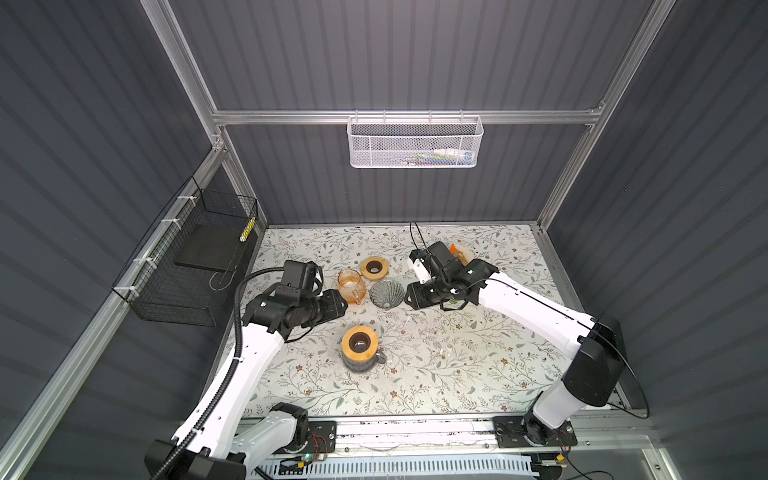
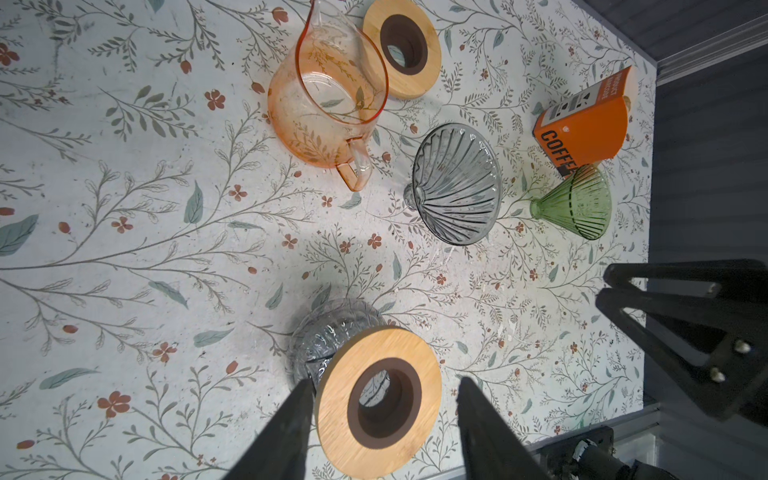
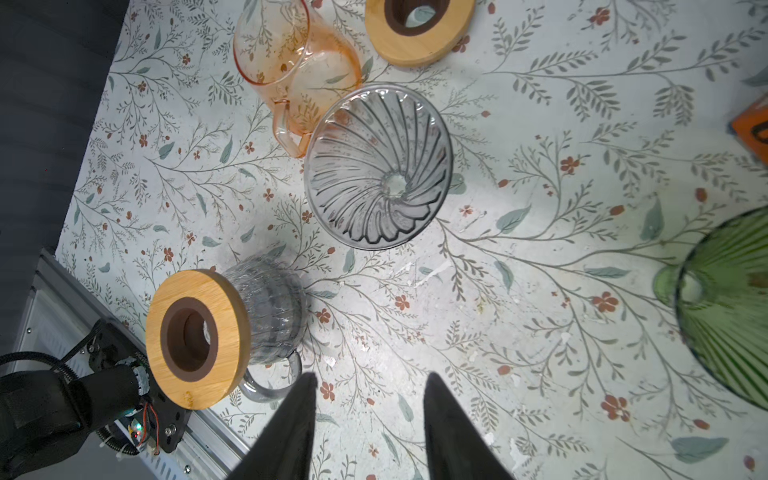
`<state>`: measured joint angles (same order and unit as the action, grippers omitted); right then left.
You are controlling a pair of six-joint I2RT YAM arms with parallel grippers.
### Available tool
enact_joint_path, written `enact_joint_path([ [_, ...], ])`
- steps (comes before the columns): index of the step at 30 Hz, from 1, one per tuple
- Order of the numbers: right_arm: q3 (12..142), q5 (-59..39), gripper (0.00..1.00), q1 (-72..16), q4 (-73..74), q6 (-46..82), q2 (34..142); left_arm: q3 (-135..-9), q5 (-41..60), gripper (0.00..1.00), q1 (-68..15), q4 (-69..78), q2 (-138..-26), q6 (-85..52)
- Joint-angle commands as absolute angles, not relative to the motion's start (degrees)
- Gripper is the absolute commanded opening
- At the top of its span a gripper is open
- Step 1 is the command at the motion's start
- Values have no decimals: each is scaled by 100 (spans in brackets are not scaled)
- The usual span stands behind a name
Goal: Place the coffee filter in the dripper
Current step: 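Raise right gripper toward the green dripper while left gripper moves over clear dripper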
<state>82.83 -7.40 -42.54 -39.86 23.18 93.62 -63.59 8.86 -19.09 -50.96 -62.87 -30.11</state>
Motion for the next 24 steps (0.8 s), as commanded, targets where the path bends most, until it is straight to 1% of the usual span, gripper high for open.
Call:
enact_joint_path([
  [1,8235,-773,44,-4039,-4053,2326,9237,-6626,773,57,-2106,-4881,-6611,-2836],
  [5,8207,-756,44,-3742,-4152,2372,9148,-6843,668,57,-2292,-4719,-7062,-2764],
  [11,8082,-768,44,-3219,-4340,2426,8983,-6968,876,57,-2377,-4335,-7565,-2769],
  [24,7515,-949,45,-2127,-4406,2663,8588,-7331,795,56,-2694,-4012,-8332,-2714],
])
